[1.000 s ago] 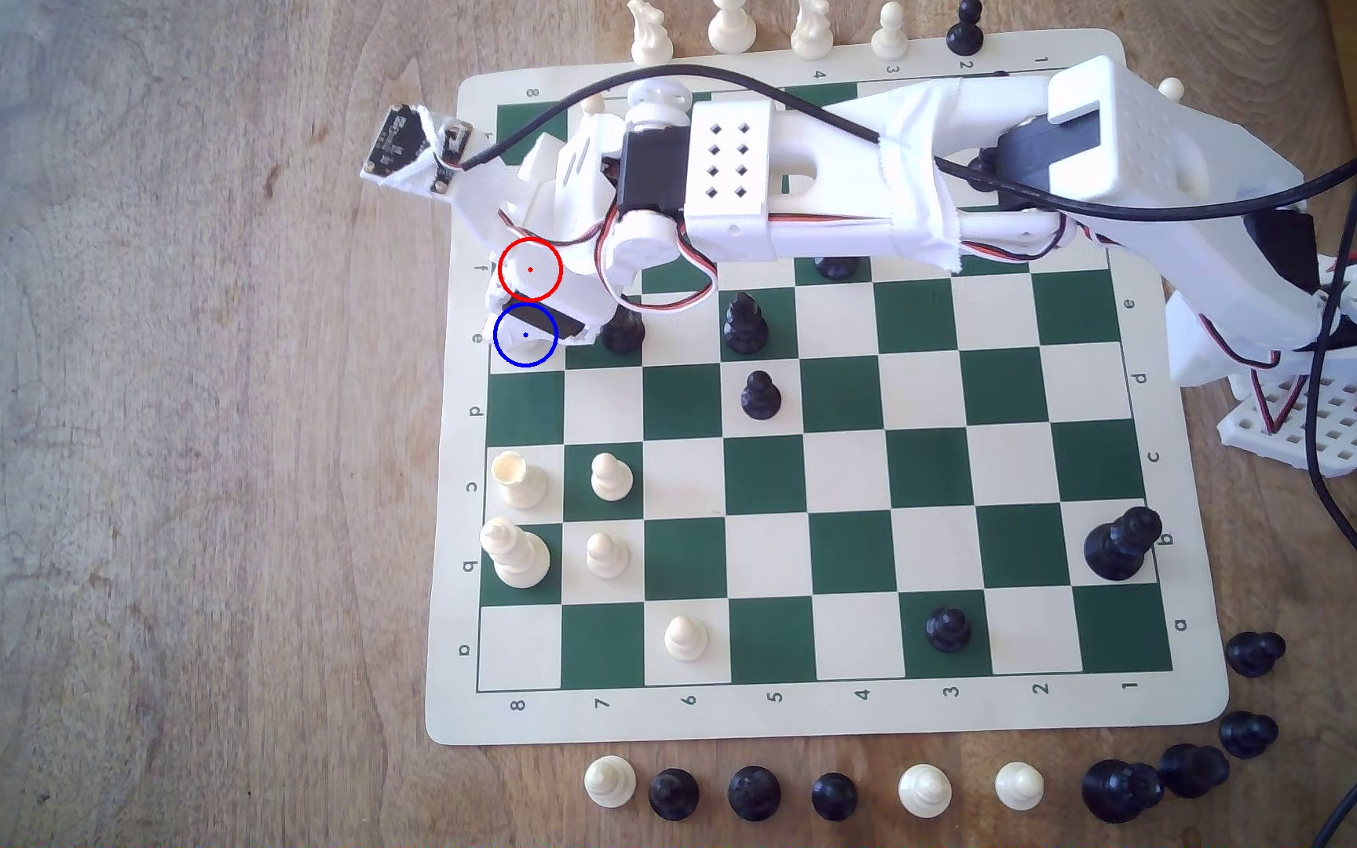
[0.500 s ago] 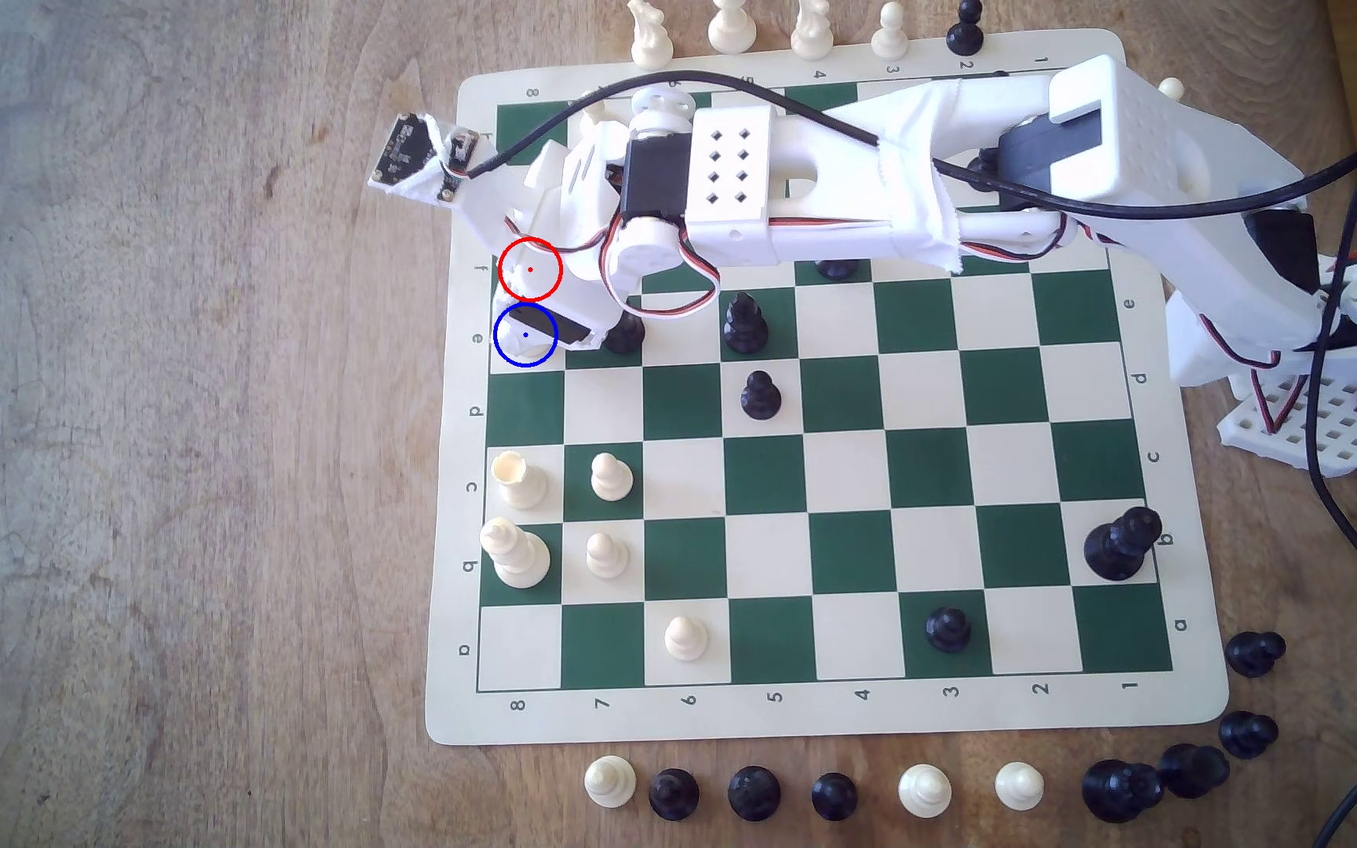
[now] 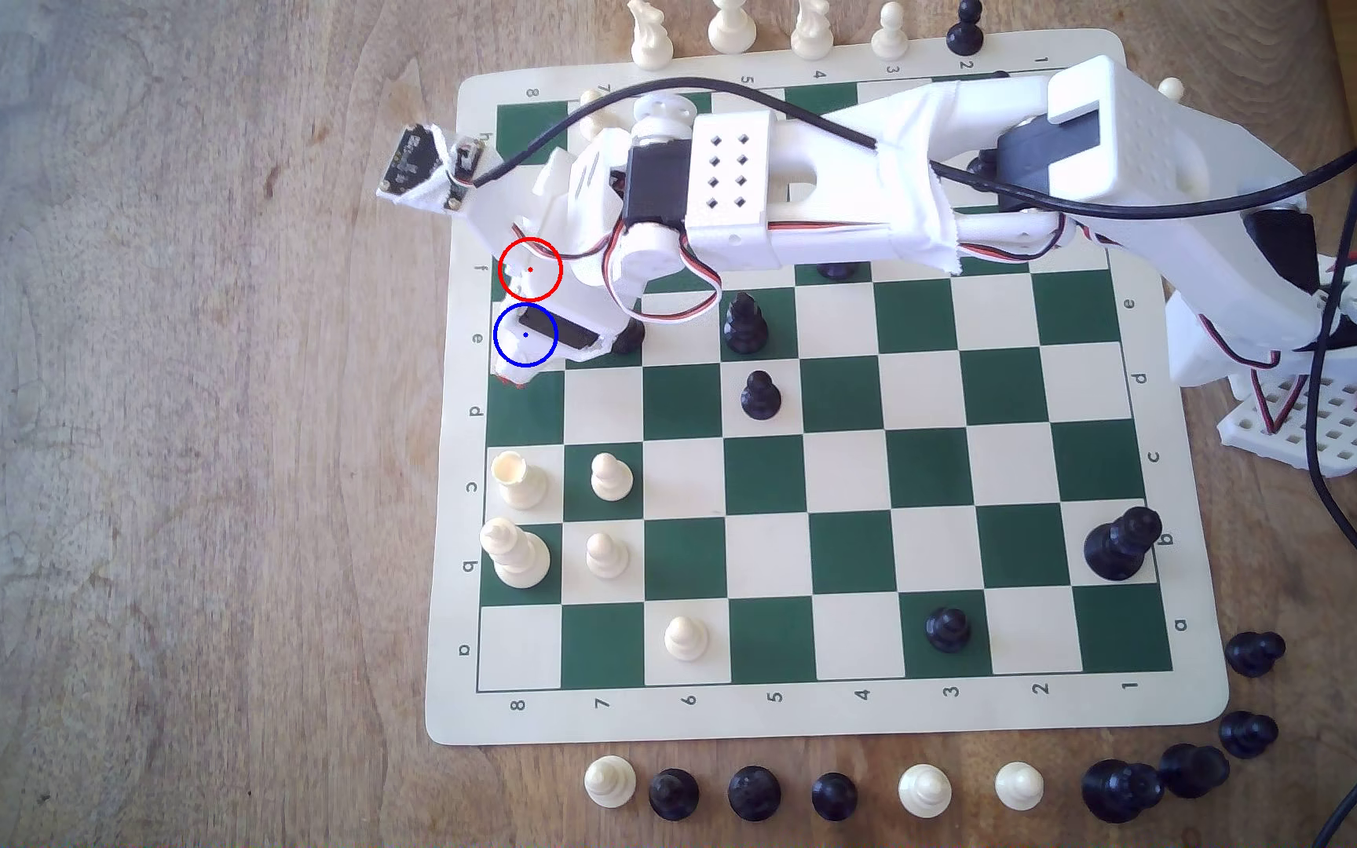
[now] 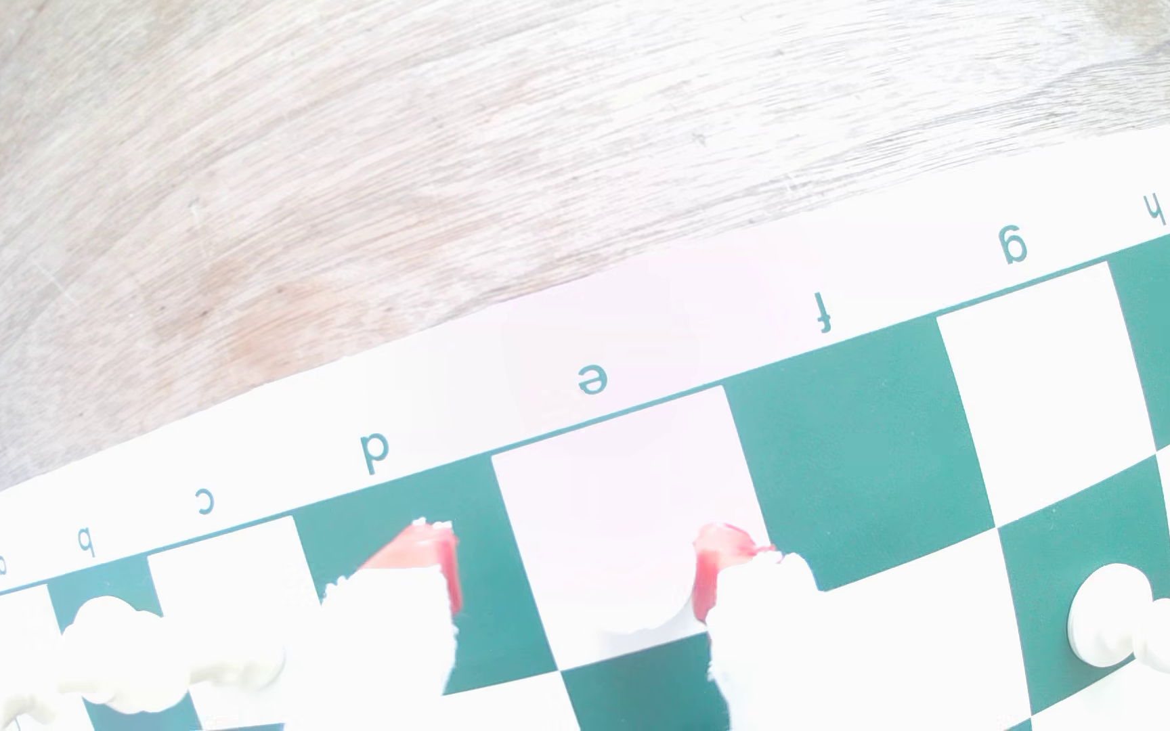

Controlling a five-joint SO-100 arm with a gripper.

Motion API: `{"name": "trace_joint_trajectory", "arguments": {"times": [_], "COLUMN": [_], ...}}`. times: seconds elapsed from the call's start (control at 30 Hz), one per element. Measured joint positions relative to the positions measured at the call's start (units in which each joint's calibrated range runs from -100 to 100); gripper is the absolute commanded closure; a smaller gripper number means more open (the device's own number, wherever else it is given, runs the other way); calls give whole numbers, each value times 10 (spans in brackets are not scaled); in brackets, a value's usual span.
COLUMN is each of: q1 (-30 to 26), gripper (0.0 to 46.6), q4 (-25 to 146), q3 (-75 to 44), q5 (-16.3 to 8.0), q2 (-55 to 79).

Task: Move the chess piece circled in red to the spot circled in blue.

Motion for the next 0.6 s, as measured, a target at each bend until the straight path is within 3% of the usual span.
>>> {"name": "trace_joint_trajectory", "arguments": {"times": [0.2,0.47,0.6], "q1": [8,10,10], "gripper": [257,256,256], "q4": [-15,-19,-21], "q3": [51,93,168], "q5": [1,1,1], "q2": [-8,-111,-187]}}
